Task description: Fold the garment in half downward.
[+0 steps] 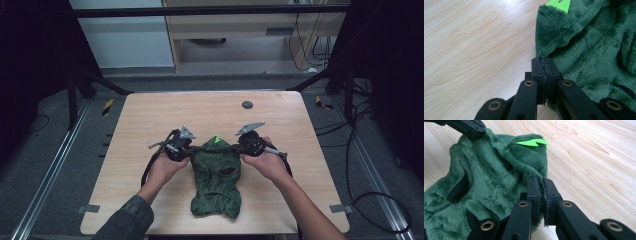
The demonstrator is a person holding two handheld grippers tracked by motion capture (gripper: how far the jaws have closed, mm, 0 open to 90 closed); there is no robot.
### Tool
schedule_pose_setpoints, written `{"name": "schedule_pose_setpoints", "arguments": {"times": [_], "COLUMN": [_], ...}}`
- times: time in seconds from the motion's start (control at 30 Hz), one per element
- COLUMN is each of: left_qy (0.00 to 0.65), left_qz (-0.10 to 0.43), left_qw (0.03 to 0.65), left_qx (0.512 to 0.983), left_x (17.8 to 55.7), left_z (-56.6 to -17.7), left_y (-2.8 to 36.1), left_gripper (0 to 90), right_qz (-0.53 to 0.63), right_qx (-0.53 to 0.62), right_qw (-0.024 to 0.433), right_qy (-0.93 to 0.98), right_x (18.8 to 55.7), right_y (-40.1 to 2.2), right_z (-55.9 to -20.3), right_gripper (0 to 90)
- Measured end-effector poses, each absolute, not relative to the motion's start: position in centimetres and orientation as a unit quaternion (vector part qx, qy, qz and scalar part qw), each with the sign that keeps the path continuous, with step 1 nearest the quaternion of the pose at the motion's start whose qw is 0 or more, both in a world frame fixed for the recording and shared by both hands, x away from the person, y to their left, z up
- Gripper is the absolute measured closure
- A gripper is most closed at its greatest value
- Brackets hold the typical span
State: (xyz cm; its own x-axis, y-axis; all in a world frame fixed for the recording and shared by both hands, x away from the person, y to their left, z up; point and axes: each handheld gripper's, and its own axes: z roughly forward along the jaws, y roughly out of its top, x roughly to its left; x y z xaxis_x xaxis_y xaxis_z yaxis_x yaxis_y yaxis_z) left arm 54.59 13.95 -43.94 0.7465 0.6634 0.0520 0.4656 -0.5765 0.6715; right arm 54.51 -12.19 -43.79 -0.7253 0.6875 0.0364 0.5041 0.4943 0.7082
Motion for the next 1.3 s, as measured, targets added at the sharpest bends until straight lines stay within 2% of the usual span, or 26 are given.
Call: {"name": "schedule_pose_setpoints", "arguments": {"times": [0.57,1.3], "left_qy": [0.308,0.320], "left_qz": [0.147,0.146], "left_qw": [0.319,0.328], "left_qx": [0.884,0.877], "left_x": [56.5,59.3], "left_z": [-42.6,-41.5], "left_y": [14.1,14.4], "left_gripper": [88.6,88.5], "right_qz": [0.369,0.360], "right_qx": [0.348,0.344], "right_qw": [0.119,0.130], "right_qy": [0.853,0.857], "right_x": [56.3,59.4], "right_y": [-11.7,-10.9], "right_z": [-43.2,-42.0], "right_gripper": [85.5,85.5]}}
